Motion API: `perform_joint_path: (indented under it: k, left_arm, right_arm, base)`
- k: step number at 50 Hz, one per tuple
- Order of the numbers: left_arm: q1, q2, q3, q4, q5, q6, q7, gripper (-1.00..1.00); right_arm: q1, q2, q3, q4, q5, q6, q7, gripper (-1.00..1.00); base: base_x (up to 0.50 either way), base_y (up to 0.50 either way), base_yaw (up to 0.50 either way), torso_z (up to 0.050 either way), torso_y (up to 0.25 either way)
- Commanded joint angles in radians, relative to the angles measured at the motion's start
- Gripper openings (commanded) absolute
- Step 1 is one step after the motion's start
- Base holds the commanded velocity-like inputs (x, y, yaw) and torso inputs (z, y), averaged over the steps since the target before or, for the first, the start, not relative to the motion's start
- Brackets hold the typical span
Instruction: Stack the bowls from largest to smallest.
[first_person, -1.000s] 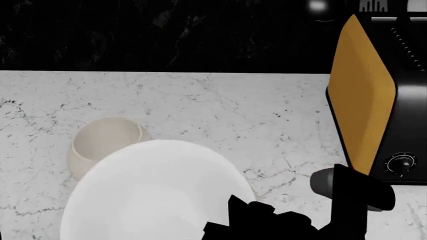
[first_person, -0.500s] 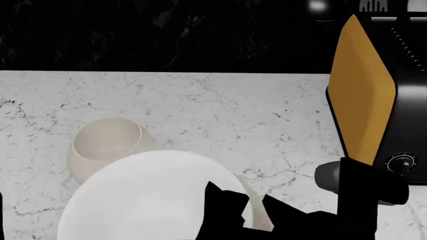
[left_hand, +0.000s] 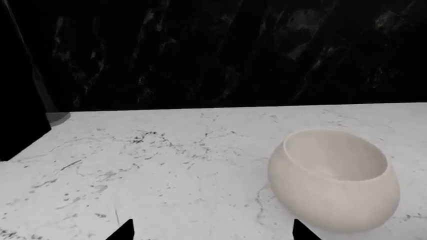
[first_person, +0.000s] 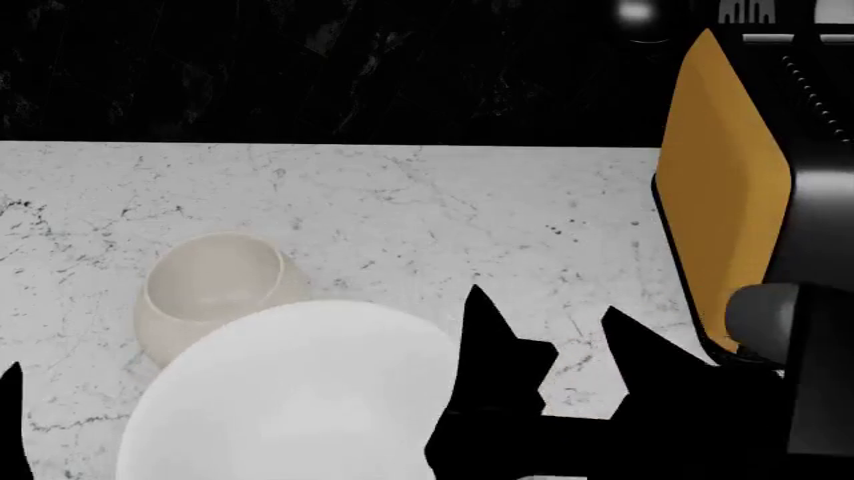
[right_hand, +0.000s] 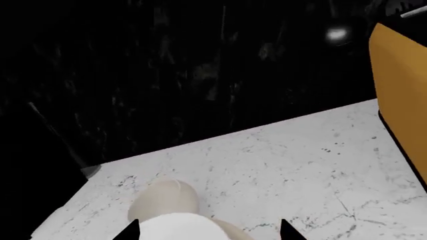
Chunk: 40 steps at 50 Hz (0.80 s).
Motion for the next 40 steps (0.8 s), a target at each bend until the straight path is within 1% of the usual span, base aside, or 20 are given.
perform_joint_path:
  k: [1,2,3,4,5,7,8,10,11,12,13,15,18,19,21,23,28,34,38,40]
  left_arm:
    - [-0.403,-0.107,0.097,-0.191,-0.307,-0.248,-0.214,1.00]
    - [-0.441,-0.155,0.171,-0.233,-0.344,-0.248,-0.260,1.00]
    - [-0.484,-0.141,0.166,-0.287,-0.384,-0.246,-0.282,1.00]
    - [-0.525,-0.132,0.150,-0.369,-0.492,-0.248,-0.351,1.00]
    - [-0.563,-0.150,0.203,-0.408,-0.499,-0.244,-0.361,1.00]
    - [-0.622,-0.163,0.263,-0.473,-0.489,-0.234,-0.366,1.00]
    - [-0.655,-0.137,0.221,-0.547,-0.566,-0.246,-0.441,1.00]
    - [-0.742,-0.153,0.283,-0.644,-0.601,-0.241,-0.446,1.00]
    - [-0.786,-0.162,0.336,-0.703,-0.583,-0.233,-0.415,1.00]
    - [-0.803,-0.157,0.338,-0.736,-0.589,-0.226,-0.407,1.00]
    - [-0.828,-0.131,0.304,-0.808,-0.622,-0.229,-0.412,1.00]
    - [-0.884,-0.161,0.428,-0.891,-0.585,-0.223,-0.307,1.00]
    - [-0.949,-0.156,0.499,-1.017,-0.539,-0.201,-0.256,1.00]
    - [-0.980,-0.120,0.452,-1.115,-0.538,-0.222,-0.332,1.00]
    - [-1.026,-0.125,0.510,-1.166,-0.533,-0.201,-0.239,1.00]
    - [-1.050,-0.126,0.592,-1.204,-0.497,-0.190,-0.187,1.00]
    - [-1.115,-0.100,0.721,-1.348,-0.412,-0.125,-0.084,1.00]
    - [-1.195,-0.043,0.855,-1.547,-0.318,-0.033,0.063,1.00]
    - [-1.250,0.017,0.937,-1.708,-0.252,0.046,0.170,1.00]
    - [-1.298,0.062,1.004,-1.838,-0.198,0.094,0.254,1.00]
  right_arm:
    - [-0.082,-0.055,0.103,-0.070,-0.097,-0.003,-0.088,1.00]
    - [-0.086,-0.058,0.105,-0.072,-0.100,-0.004,-0.091,1.00]
    - [-0.096,-0.064,0.110,-0.077,-0.106,-0.003,-0.100,1.00]
    - [-0.106,-0.072,0.114,-0.082,-0.106,-0.007,-0.105,1.00]
    - [-0.117,-0.080,0.120,-0.087,-0.109,-0.010,-0.112,1.00]
    - [-0.135,-0.091,0.128,-0.091,-0.119,-0.011,-0.128,1.00]
    - [-0.143,-0.096,0.133,-0.094,-0.122,-0.013,-0.135,1.00]
    - [-0.160,-0.102,0.147,-0.102,-0.121,-0.018,-0.146,1.00]
    - [-0.165,-0.105,0.149,-0.102,-0.125,-0.018,-0.154,1.00]
    - [-0.165,-0.105,0.147,-0.099,-0.126,-0.017,-0.157,1.00]
    - [-0.158,-0.103,0.140,-0.090,-0.129,-0.012,-0.160,1.00]
    - [-0.153,-0.101,0.137,-0.087,-0.128,-0.013,-0.160,1.00]
    - [-0.160,-0.110,0.129,-0.081,-0.145,-0.003,-0.180,1.00]
    - [-0.161,-0.113,0.130,-0.079,-0.149,-0.004,-0.185,1.00]
    - [-0.177,-0.127,0.135,-0.080,-0.165,-0.003,-0.203,1.00]
    - [-0.200,-0.140,0.134,-0.084,-0.182,0.004,-0.222,1.00]
    - [-0.227,-0.158,0.130,-0.083,-0.211,0.013,-0.253,1.00]
    - [-0.241,-0.162,0.135,-0.080,-0.225,0.013,-0.272,1.00]
    - [-0.256,-0.162,0.139,-0.074,-0.235,0.014,-0.290,1.00]
    - [-0.251,-0.148,0.145,-0.072,-0.219,0.009,-0.282,1.00]
  base:
    - [0.00,0.00,0.00,0.000,0.000]
    - [0.00,0.00,0.00,0.000,0.000]
    - [0.00,0.00,0.00,0.000,0.000]
    - [0.00,0.00,0.00,0.000,0.000]
    - [0.00,0.00,0.00,0.000,0.000]
    - [0.00,0.00,0.00,0.000,0.000]
    - [0.00,0.00,0.00,0.000,0.000]
    - [0.00,0.00,0.00,0.000,0.000]
    - [0.00,0.00,0.00,0.000,0.000]
    - [0.00,0.00,0.00,0.000,0.000]
    - [0.00,0.00,0.00,0.000,0.000]
    - [0.00,0.00,0.00,0.000,0.000]
    - [0.00,0.00,0.00,0.000,0.000]
    - [0.00,0.00,0.00,0.000,0.000]
    - [0.00,0.00,0.00,0.000,0.000]
    - [0.00,0.00,0.00,0.000,0.000]
    - [0.00,0.00,0.00,0.000,0.000]
    - [0.00,0.00,0.00,0.000,0.000]
    - [0.00,0.00,0.00,0.000,0.000]
    - [0.00,0.00,0.00,0.000,0.000]
